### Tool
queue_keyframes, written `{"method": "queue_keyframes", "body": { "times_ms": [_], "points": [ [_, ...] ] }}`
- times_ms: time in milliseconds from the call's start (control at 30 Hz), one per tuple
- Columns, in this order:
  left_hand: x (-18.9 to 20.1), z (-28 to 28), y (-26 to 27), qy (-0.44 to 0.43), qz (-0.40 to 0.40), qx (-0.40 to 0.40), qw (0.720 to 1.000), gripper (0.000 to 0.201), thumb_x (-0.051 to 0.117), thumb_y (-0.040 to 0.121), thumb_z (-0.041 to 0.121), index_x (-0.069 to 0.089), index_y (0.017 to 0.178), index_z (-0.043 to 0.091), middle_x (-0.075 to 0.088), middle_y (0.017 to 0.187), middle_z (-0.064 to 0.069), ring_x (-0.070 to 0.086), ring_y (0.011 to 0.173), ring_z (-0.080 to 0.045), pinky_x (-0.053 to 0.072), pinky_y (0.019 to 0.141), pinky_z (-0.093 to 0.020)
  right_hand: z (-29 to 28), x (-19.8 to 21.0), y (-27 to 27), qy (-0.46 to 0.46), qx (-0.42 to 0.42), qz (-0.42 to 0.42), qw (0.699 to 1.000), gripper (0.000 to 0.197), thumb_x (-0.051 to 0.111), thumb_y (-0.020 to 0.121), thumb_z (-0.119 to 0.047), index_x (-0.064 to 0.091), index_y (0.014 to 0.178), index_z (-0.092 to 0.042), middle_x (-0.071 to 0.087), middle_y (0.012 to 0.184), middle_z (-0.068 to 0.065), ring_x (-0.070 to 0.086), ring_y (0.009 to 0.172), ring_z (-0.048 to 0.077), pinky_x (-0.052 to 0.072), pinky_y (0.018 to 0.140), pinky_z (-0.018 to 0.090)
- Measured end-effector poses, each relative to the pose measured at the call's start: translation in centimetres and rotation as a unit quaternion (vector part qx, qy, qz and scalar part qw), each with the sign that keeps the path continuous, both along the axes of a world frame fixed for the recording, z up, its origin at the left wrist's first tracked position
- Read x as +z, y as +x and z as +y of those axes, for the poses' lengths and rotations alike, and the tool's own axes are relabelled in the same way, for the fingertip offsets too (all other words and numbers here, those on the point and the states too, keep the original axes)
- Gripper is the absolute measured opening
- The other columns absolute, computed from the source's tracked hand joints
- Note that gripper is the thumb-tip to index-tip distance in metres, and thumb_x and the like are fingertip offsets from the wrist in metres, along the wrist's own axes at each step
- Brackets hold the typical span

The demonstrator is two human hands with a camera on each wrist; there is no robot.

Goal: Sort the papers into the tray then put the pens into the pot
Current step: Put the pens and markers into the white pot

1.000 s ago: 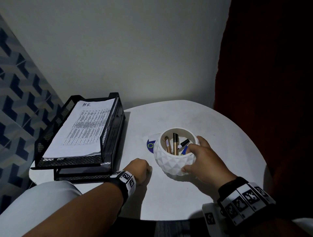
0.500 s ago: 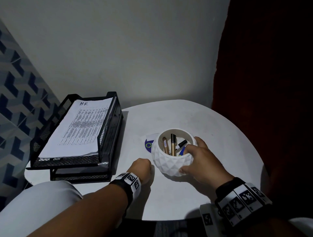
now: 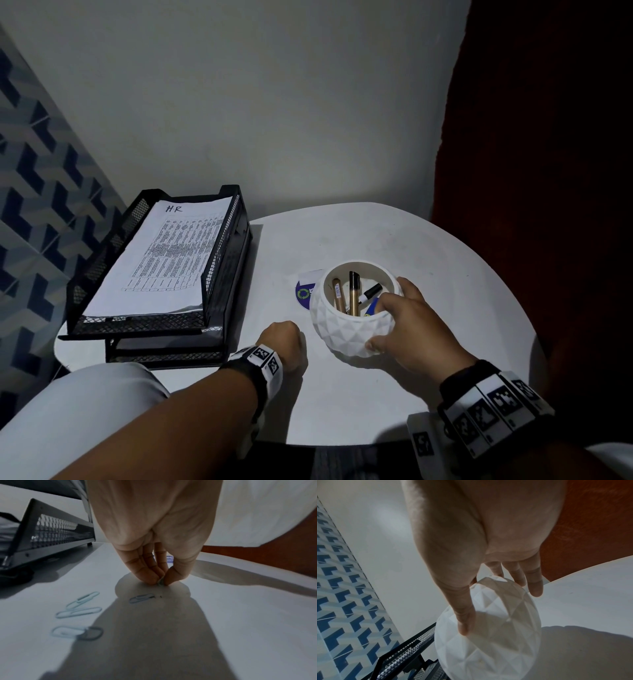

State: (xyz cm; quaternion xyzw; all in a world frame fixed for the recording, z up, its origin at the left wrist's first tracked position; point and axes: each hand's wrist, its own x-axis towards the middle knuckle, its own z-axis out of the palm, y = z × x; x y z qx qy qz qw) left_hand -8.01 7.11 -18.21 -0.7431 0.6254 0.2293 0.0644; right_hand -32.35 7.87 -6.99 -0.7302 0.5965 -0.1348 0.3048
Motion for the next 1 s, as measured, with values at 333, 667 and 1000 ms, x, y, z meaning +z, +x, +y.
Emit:
{"method": "queue_keyframes", "body": {
  "times_ms": [333, 667, 1000],
  "points": [
    [0.1, 0.3, 0.5, -0.029, 0.016, -0.035, 0.999, 0.03, 0.05, 0.086, 0.032, 0.072, 0.079, 0.013, 0.064, 0.076, -0.003, 0.07, 0.086, -0.03, 0.052, 0.074, -0.028, -0.1, -0.1, -0.3, -0.006, -0.001, 0.0, 1.0, 0.047, 0.091, 0.067, -0.03, 0.047, 0.075, -0.046, 0.028, 0.134, -0.02, 0.052, 0.102, 0.014, 0.05, 0.083, 0.029],
    [0.2, 1.1, -0.2, -0.048, -0.033, -0.063, 0.996, 0.024, 0.046, 0.095, 0.024, 0.067, 0.092, 0.013, 0.073, 0.104, -0.011, 0.068, 0.1, -0.032, 0.053, 0.086, -0.033, -0.3, -0.4, -0.3, -0.012, -0.001, 0.006, 1.0, 0.046, 0.091, 0.065, -0.031, 0.048, 0.075, -0.046, 0.031, 0.138, -0.018, 0.056, 0.102, 0.016, 0.054, 0.085, 0.032],
    [0.1, 0.5, -0.1, 0.01, -0.043, -0.065, 0.997, 0.028, 0.053, 0.091, 0.018, 0.072, 0.109, 0.009, 0.072, 0.114, -0.013, 0.067, 0.109, -0.033, 0.055, 0.093, -0.035, -0.4, -0.6, -0.2, -0.015, 0.004, 0.011, 1.0, 0.047, 0.091, 0.065, -0.032, 0.048, 0.074, -0.047, 0.033, 0.143, -0.016, 0.055, 0.104, 0.016, 0.05, 0.083, 0.03]
  ]
}}
